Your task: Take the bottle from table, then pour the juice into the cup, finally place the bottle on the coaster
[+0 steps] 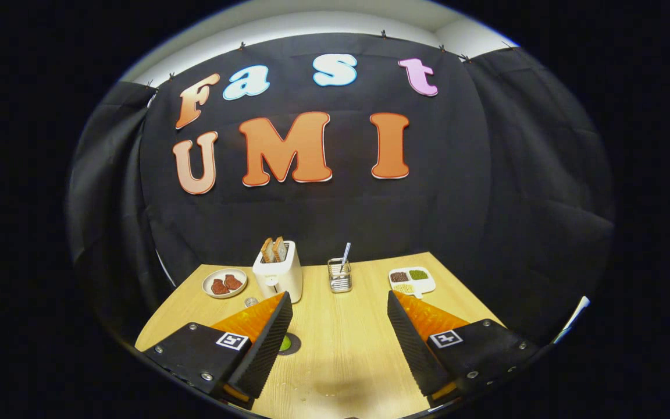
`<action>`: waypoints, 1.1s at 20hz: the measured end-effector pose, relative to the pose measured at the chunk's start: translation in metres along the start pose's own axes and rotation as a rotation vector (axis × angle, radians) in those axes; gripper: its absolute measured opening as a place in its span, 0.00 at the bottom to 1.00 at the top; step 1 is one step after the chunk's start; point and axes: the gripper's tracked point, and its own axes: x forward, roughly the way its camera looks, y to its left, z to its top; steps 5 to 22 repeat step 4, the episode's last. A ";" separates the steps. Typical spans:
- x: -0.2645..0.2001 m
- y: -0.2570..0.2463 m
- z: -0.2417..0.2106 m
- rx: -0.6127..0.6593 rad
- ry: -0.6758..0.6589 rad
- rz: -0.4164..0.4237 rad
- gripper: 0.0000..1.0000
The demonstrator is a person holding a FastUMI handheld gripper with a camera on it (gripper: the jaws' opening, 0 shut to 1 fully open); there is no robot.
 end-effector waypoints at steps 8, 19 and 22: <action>-0.010 0.000 0.001 -0.017 0.001 0.014 0.97; -0.010 0.000 0.001 -0.017 0.001 0.014 0.97; -0.010 0.000 0.001 -0.017 0.001 0.014 0.97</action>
